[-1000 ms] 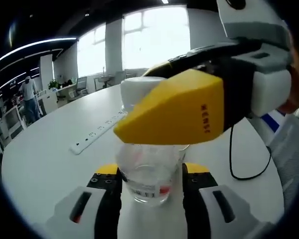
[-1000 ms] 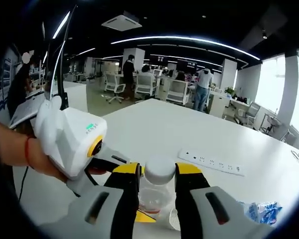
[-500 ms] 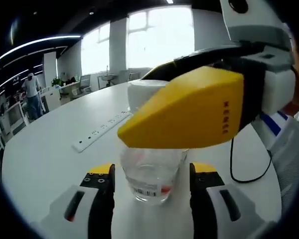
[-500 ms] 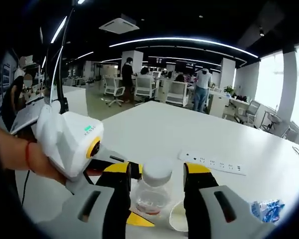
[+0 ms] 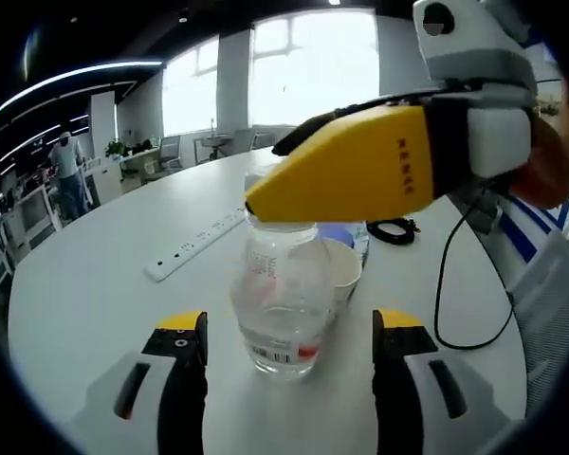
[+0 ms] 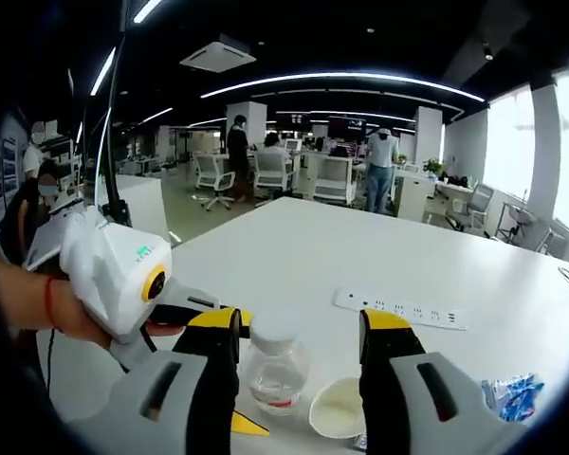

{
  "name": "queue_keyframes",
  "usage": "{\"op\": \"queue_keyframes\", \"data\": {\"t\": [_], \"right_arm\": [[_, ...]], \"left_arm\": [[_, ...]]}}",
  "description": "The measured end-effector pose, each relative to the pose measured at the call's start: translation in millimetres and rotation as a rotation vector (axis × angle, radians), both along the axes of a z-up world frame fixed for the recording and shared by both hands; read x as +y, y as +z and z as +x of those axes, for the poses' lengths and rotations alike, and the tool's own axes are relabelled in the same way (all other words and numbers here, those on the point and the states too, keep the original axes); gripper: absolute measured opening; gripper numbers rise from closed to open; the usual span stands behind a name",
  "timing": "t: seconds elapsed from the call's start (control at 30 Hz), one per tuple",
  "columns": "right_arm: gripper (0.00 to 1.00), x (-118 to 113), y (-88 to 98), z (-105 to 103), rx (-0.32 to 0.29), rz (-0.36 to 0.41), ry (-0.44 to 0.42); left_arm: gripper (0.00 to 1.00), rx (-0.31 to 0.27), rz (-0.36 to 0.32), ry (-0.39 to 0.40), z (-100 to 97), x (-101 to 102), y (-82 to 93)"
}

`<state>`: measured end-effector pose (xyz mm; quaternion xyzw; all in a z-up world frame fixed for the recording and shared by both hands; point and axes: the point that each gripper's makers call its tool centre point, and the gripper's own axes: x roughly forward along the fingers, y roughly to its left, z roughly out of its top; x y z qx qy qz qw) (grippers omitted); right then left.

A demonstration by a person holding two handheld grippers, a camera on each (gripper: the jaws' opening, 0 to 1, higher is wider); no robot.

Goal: Arrange the tabletop items into an orderly group along one side of the table until the central work area is clear of visible clutter.

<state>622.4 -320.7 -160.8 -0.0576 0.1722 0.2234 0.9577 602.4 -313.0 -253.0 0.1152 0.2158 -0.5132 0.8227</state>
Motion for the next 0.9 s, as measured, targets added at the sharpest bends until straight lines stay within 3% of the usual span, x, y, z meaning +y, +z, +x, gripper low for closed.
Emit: {"op": "queue_keyframes", "data": {"t": [0.4,0.9], "right_arm": [[0.63,-29,13.0,-4,0.004,0.024,0.011],[0.64,-66,23.3,-23,0.01,0.033,0.072]], "left_arm": [[0.79,0.002,0.025,0.04,-13.1,9,13.9],[0.82,0.001,0.034,0.11,-35.3,17,40.8]]}}
